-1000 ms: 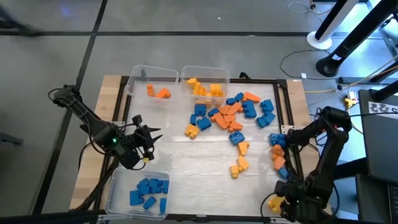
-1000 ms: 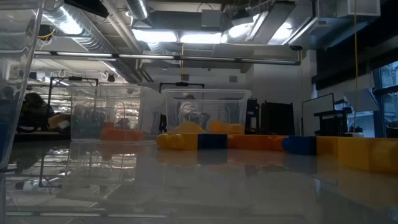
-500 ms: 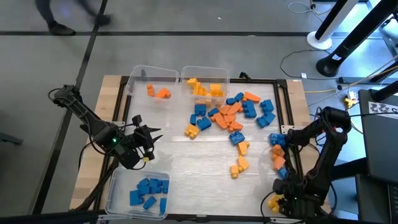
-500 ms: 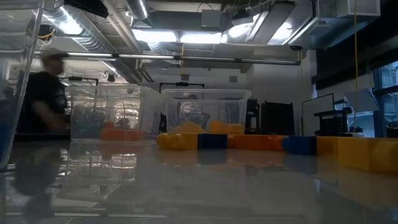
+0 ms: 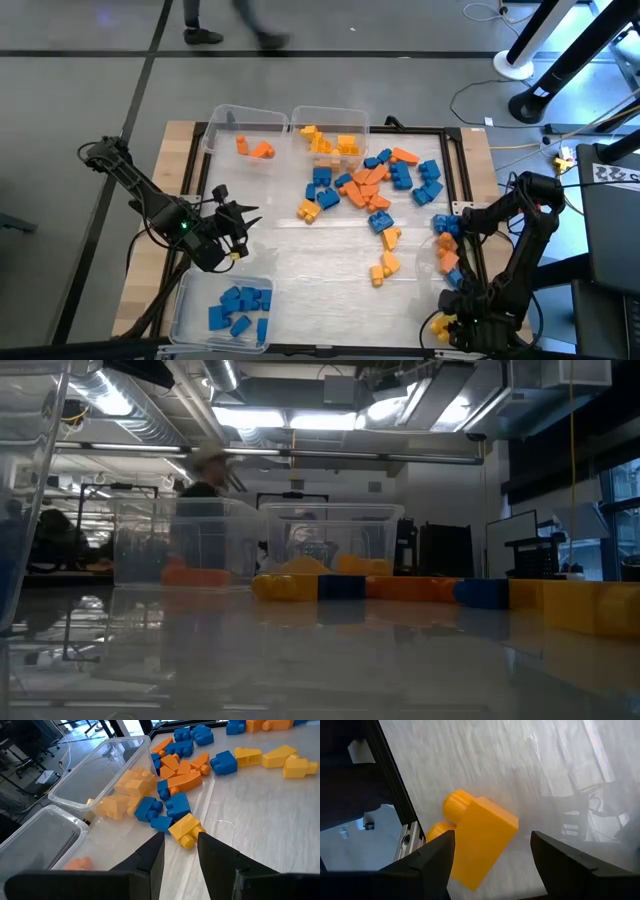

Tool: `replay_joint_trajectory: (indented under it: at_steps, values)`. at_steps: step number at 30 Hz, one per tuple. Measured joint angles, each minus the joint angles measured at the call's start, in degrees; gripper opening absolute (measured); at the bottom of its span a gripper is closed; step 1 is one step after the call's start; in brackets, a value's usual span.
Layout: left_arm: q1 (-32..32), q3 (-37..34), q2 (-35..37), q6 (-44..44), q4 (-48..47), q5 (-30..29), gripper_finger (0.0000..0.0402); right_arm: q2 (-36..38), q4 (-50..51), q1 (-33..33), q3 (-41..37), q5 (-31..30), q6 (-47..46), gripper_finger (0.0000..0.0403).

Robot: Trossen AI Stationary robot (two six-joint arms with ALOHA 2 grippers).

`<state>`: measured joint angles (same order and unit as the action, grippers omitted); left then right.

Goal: Sort blocks
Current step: Put the yellow game piece into the top right transparent bin

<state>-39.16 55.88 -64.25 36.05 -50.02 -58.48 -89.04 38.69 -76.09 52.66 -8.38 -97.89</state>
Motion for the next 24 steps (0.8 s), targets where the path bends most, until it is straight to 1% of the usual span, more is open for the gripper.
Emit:
replay_joint_trajectory:
  at_steps: [5,9,12,16,24]
  values:
    - [0.0,0.0,0.0,0.2,0.0,0.0,0.0107,-1.1,-1.0,0.0,0.0,0.4,0.0,0.0259]
    - [0.0,0.0,0.0,0.3,0.1,0.0,0.0107,-2.9,-3.0,0.0,0.1,1.8,0.2,0.0259]
    - [0.0,0.0,0.0,0.3,0.1,0.0,0.0107,-3.7,-4.4,0.0,0.1,1.6,0.2,0.0259]
    - [0.0,0.0,0.0,1.1,0.1,0.0,0.0107,-4.0,-4.4,0.4,0.0,-0.1,-0.2,0.0259]
    - [0.0,0.0,0.0,1.7,0.1,0.0,0.0107,-6.5,-5.2,1.4,0.3,3.5,-0.2,0.0259]
